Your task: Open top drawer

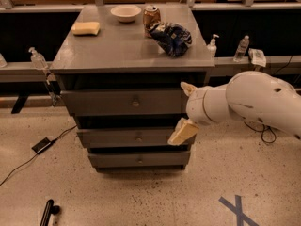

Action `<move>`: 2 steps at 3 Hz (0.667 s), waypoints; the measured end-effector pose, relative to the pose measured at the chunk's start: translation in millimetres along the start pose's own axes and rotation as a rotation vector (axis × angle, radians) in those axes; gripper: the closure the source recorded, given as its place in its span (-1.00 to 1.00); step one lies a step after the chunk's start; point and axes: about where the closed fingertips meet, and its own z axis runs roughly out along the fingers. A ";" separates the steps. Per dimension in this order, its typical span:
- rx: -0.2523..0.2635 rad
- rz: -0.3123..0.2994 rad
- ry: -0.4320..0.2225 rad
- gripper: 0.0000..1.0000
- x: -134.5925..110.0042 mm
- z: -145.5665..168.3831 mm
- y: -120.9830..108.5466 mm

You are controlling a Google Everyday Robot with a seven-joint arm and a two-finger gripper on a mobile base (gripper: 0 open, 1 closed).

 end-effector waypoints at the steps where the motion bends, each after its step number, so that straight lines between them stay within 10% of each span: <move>1: -0.013 -0.028 0.032 -1.00 1.5 15.1 3.5; 2: -0.047 -0.071 0.083 -1.00 6.7 40.6 -0.6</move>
Offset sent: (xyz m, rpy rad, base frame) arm 0.0544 0.0238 -0.0616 -0.2281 0.0625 0.0921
